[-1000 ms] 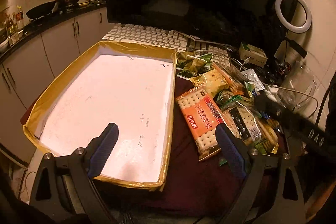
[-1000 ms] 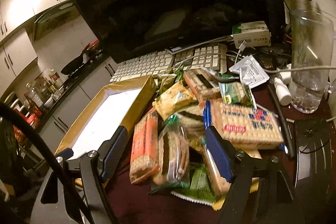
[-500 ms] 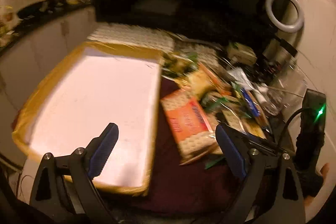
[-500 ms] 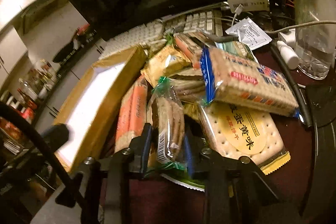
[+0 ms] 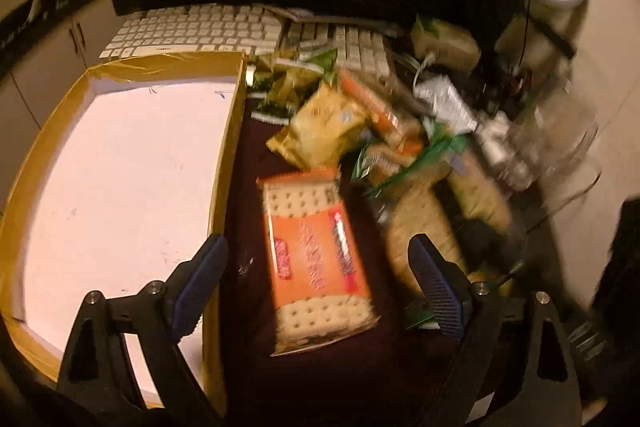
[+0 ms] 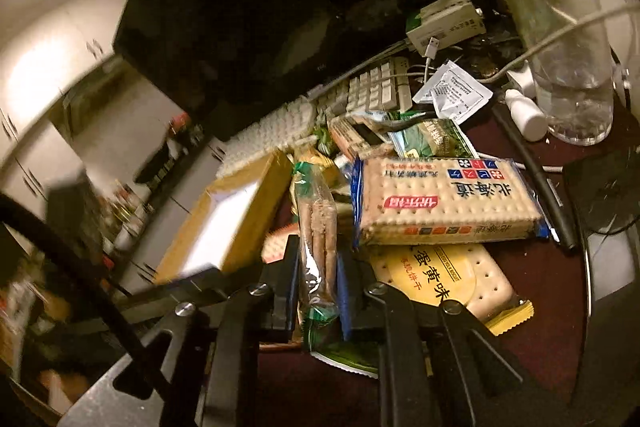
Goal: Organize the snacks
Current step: 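Grasp the orange cracker pack with the left tool while the right tool grasps a breadstick bag, then lower the orange cracker pack into the tray and open the left tool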
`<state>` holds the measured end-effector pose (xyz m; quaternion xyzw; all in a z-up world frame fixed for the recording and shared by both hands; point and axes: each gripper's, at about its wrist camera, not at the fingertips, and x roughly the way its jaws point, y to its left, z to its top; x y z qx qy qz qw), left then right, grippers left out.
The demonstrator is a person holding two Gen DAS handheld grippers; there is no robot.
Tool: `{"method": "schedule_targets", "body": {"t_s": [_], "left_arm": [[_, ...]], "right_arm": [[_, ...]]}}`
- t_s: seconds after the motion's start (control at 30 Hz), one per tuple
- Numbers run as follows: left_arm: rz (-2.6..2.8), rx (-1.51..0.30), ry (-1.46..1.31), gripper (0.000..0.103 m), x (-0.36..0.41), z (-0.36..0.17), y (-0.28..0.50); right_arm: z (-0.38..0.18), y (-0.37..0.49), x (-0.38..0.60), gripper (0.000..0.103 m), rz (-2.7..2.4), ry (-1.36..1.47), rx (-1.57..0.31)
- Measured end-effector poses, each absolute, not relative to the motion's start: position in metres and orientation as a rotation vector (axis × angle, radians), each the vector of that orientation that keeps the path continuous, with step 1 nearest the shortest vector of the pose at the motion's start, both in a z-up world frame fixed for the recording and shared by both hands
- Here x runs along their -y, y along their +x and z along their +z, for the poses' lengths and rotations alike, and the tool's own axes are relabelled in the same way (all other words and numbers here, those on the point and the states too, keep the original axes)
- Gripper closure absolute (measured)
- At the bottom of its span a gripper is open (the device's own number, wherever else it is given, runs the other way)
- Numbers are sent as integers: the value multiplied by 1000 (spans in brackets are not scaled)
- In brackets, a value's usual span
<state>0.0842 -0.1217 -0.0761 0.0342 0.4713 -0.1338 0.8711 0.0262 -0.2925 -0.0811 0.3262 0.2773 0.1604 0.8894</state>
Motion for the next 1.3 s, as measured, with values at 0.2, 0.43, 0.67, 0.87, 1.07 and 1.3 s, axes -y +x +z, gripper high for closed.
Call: {"method": "schedule_targets", "body": {"t_s": [0.2,0.43,0.67,0.87,1.07,1.3], "left_arm": [[-293,-1034,135,27,127,-93,83],[-258,-973,215,44,138,-102,81],[-356,-937,42,46,110,-87,67],[-397,-841,-146,46,72,-56,38],[-305,-751,-214,46,23,-18,23],[-60,-746,-207,46,-43,-29,28]], "right_arm": [[-74,18,295,89,325,682,-507],[-75,21,295,89,339,667,-528],[-72,21,298,89,346,648,-508],[-69,24,287,89,372,616,-519],[-49,21,268,89,430,559,-493],[-29,39,197,89,667,458,-564]]}}
